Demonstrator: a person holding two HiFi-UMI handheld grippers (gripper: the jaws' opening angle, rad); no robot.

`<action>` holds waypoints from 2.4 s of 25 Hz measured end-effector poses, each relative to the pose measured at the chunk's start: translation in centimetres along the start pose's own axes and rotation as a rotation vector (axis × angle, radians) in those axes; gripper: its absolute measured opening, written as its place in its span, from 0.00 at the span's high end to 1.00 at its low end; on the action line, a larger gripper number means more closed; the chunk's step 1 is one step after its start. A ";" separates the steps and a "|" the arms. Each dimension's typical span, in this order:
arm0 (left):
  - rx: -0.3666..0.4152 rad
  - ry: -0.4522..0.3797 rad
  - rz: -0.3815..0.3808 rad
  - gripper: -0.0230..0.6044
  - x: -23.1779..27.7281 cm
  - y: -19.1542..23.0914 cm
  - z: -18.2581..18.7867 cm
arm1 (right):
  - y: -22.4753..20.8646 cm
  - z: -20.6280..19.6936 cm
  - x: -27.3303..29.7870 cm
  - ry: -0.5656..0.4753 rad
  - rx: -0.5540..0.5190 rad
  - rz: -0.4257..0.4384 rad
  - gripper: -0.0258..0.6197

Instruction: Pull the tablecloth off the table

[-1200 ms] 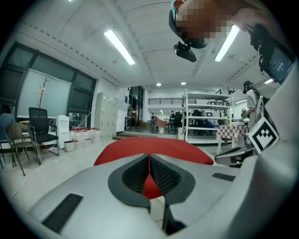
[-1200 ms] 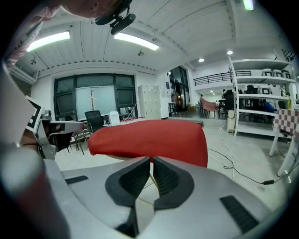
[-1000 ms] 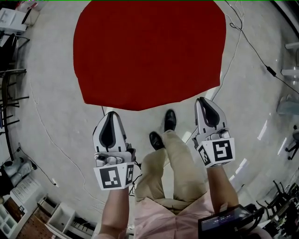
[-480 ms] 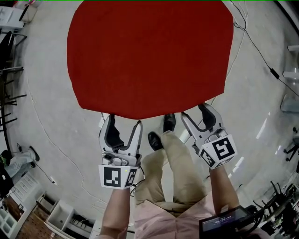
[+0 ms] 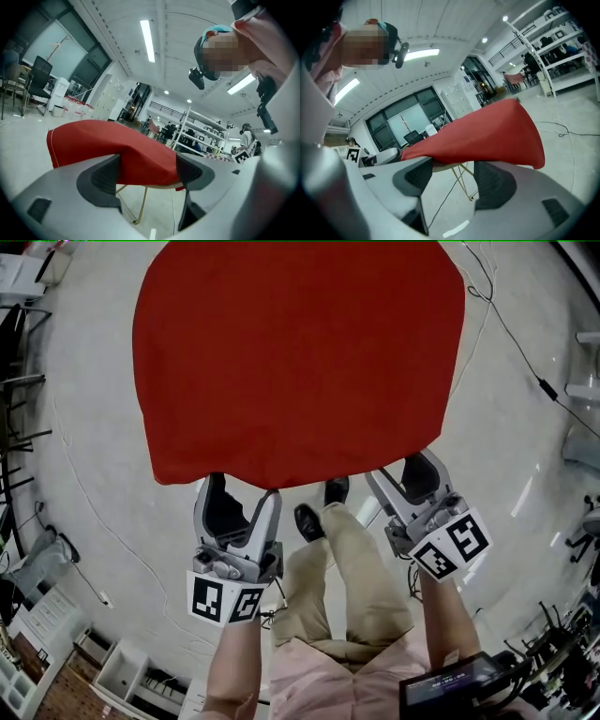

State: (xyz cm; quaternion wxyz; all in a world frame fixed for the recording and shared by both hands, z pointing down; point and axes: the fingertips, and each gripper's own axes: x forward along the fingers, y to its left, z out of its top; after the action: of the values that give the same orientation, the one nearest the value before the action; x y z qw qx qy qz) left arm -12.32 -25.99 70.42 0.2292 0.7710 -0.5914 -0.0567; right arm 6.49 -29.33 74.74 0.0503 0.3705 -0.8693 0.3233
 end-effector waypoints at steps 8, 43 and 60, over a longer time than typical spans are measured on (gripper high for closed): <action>-0.093 -0.062 -0.013 0.39 1.1 -2.0 4.9 | 1.1 3.4 -2.0 -0.042 0.146 0.022 0.54; -0.440 0.032 0.179 0.39 -1.4 0.0 0.6 | 3.6 13.5 2.5 -0.128 0.394 0.067 0.90; -0.879 -0.103 0.025 0.39 2.0 -3.0 4.0 | 8.0 20.0 3.8 -0.192 0.387 0.139 0.91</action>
State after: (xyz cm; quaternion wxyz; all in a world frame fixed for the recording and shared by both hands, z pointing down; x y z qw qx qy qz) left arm -10.53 -28.40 66.03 0.5062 0.5891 -0.5312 -0.3384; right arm 1.38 -39.51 56.06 -0.1269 0.3415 -0.8152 0.4502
